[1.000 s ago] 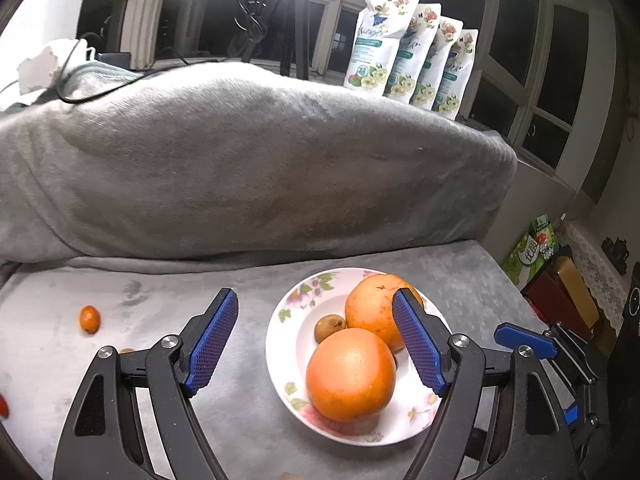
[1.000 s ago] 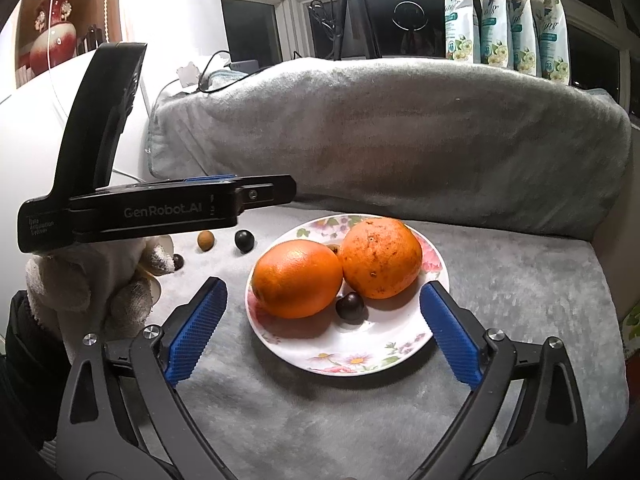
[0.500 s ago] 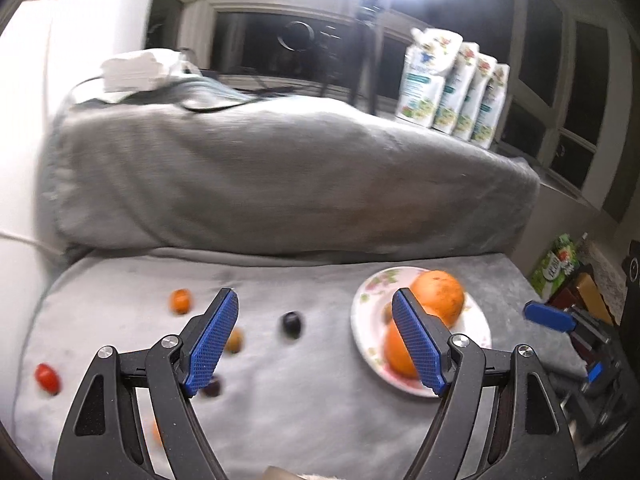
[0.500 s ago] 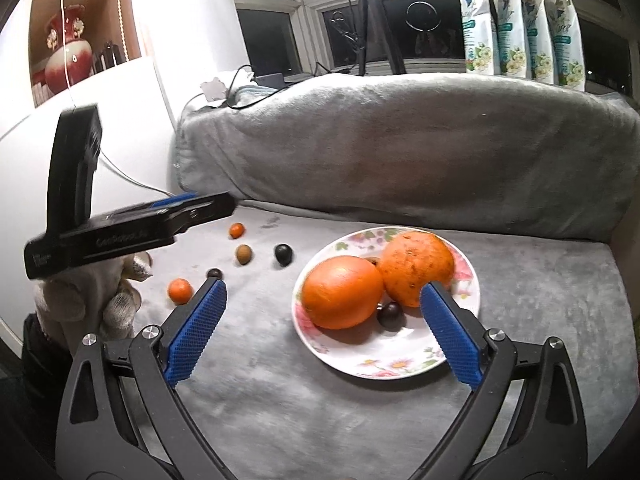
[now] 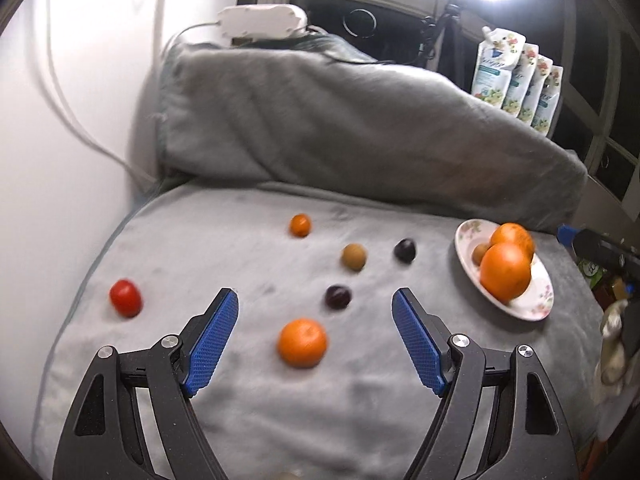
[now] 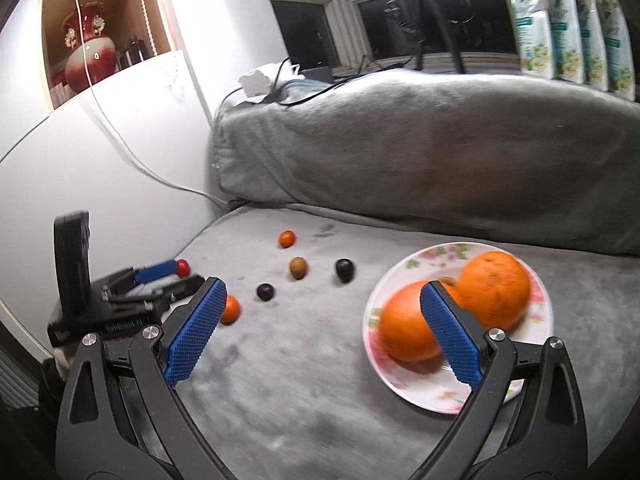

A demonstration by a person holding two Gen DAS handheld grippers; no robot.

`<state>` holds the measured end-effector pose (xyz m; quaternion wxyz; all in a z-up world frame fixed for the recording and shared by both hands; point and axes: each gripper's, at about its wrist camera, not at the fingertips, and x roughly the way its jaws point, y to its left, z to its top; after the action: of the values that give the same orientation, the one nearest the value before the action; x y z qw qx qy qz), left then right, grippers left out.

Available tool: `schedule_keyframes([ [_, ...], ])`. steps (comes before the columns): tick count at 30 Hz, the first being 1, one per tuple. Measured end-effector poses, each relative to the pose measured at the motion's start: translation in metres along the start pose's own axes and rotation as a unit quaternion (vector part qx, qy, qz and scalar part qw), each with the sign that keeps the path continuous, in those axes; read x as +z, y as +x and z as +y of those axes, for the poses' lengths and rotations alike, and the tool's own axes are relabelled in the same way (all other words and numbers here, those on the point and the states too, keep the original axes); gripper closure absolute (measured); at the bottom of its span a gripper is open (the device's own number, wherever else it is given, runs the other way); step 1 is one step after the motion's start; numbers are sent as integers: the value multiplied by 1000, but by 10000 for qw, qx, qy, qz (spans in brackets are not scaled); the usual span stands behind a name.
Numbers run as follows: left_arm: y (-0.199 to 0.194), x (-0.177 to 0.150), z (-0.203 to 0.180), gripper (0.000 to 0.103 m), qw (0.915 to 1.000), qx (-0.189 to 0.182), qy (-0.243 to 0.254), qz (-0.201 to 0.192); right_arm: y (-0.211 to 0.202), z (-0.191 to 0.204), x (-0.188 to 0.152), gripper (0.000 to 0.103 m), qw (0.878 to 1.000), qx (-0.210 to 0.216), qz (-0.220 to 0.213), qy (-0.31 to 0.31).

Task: Organize fruits
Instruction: 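Move both grippers back toward the loose fruits on the seat, then grasp a dark purple fruit with the right gripper while the left grasps the mandarin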

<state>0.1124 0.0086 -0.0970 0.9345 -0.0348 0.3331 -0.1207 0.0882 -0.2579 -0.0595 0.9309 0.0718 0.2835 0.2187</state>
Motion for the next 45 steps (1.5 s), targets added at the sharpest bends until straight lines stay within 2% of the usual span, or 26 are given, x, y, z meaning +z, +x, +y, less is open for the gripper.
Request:
schedule_keyframes([
  [5, -1, -8, 13, 23, 9999, 14, -117, -6, 30, 15, 7, 4, 9997, 164, 176, -25],
  [9, 4, -15, 15, 24, 9999, -61, -131, 80, 60, 22, 15, 18, 9985, 335, 434, 80],
  [12, 11, -21, 16, 33, 9996, -140, -131, 215, 84, 25, 21, 25, 9969, 436, 639, 146],
  [15, 18, -25, 18, 40, 9991, -206, -144, 336, 108, 29, 23, 38, 9947, 491, 885, 188],
  [21, 29, -28, 19, 49, 9980, -294, -156, 532, 144, 38, 18, 51, 9899, 569, 1290, 143],
  [32, 42, -28, 17, 57, 9953, -460, -104, 847, 186, 53, 0, 66, 9811, 725, 1795, 63],
  [45, 63, -26, 15, 67, 9924, -448, -40, 1143, 200, 63, -12, 74, 9792, 599, 1935, -142],
])
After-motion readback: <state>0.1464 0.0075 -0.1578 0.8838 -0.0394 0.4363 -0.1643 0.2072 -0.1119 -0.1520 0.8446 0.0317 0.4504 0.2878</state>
